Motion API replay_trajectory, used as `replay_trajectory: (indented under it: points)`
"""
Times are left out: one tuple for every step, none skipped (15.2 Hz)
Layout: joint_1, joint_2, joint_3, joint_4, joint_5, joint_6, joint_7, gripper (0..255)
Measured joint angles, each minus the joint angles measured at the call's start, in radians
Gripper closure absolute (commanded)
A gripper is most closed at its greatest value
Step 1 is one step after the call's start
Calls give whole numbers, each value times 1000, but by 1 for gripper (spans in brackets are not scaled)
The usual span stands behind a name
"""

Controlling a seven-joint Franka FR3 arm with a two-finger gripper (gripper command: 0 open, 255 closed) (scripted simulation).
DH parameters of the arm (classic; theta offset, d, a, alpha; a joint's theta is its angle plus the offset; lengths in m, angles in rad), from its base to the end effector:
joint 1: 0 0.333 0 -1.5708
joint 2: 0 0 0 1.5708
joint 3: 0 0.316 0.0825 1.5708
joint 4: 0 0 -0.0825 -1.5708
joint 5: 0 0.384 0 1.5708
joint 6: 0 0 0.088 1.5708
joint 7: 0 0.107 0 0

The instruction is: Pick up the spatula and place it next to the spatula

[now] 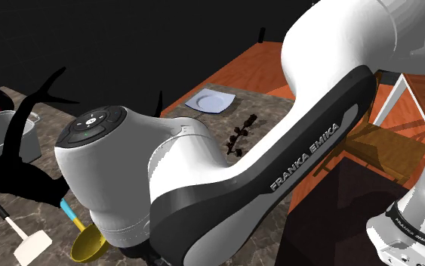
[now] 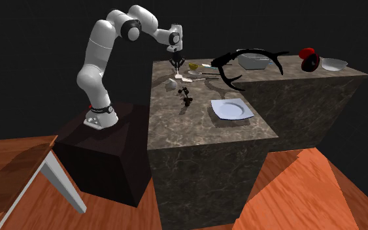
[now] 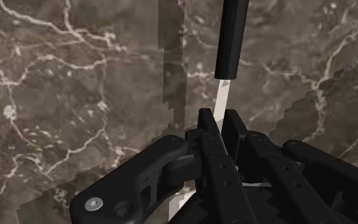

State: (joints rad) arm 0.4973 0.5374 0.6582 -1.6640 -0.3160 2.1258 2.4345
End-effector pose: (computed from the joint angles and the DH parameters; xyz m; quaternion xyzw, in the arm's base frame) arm 0.3332 0.5854 0.3506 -0.8268 0.5615 0.0276 0.0185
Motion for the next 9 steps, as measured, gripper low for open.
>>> replay_trajectory:
  points:
    - [0, 0, 0, 0, 0, 0, 0, 255]
    - [0, 0, 0, 0, 0, 0, 0, 255]
    - [0, 0, 0, 0, 0, 0, 0, 0]
    - [0, 0, 0, 0, 0, 0, 0, 0]
    - [0, 0, 0, 0, 0, 0, 0, 0]
    - [0, 0, 0, 0, 0, 0, 0, 0]
    - [0, 0, 0, 0, 0, 0, 0, 0]
    - [0, 0, 0, 0, 0, 0, 0, 0]
    - [0, 0, 0, 0, 0, 0, 0, 0]
